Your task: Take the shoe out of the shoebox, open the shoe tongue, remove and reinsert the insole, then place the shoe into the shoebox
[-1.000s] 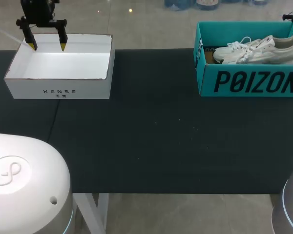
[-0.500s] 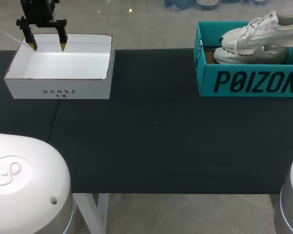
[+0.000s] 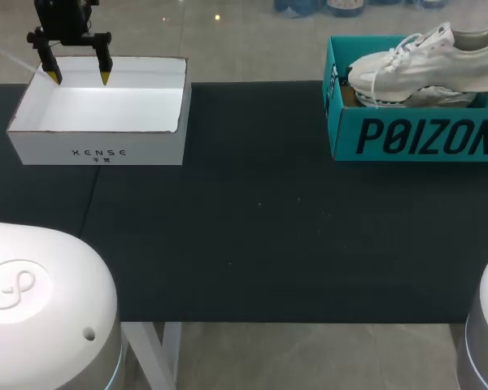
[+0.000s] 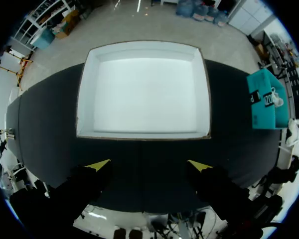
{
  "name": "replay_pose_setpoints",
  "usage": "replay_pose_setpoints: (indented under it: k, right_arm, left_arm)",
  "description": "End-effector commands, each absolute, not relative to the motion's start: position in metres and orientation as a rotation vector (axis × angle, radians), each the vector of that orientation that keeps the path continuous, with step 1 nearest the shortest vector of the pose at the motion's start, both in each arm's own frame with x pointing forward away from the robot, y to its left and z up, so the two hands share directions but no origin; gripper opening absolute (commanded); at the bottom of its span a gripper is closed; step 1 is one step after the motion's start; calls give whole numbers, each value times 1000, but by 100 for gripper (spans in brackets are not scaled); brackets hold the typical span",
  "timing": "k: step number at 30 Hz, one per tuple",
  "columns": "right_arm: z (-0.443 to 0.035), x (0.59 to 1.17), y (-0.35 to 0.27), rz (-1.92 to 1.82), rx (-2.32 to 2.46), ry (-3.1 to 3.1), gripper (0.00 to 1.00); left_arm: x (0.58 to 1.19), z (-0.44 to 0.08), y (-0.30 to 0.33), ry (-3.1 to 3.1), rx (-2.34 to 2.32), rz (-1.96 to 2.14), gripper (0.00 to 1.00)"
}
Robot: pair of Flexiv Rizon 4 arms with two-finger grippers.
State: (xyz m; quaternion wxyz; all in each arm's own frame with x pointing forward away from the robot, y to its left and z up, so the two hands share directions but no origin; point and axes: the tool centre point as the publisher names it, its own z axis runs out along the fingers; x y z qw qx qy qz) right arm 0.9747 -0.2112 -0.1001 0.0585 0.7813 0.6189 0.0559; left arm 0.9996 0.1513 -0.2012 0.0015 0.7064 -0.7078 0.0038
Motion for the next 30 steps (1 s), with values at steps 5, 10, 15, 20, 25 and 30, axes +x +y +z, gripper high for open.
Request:
replay_pose_setpoints:
  k: [5, 10, 15, 20, 25, 30]
  right_arm:
    - [-129, 873, -140, 251, 2360, 1765, 0]
    - [-160, 845, -94, 245, 2383, 1767, 0]
    - [-183, 824, -57, 264, 2417, 1735, 0]
    - [-202, 810, -23, 275, 2425, 1727, 0]
    - [-225, 803, 11, 282, 2414, 1733, 0]
    - [-247, 800, 33, 272, 2422, 1737, 0]
  left_arm:
    - [998, -201, 151, -2224, 2221, 12, 100]
    - [998, -201, 151, -2224, 2221, 12, 100]
    - [998, -201, 151, -2224, 2221, 12, 100]
    - [998, -201, 151, -2224, 2221, 12, 100]
    - [998, -201, 151, -2224, 2221, 12, 100]
    - [998, -201, 151, -2224, 2221, 12, 100]
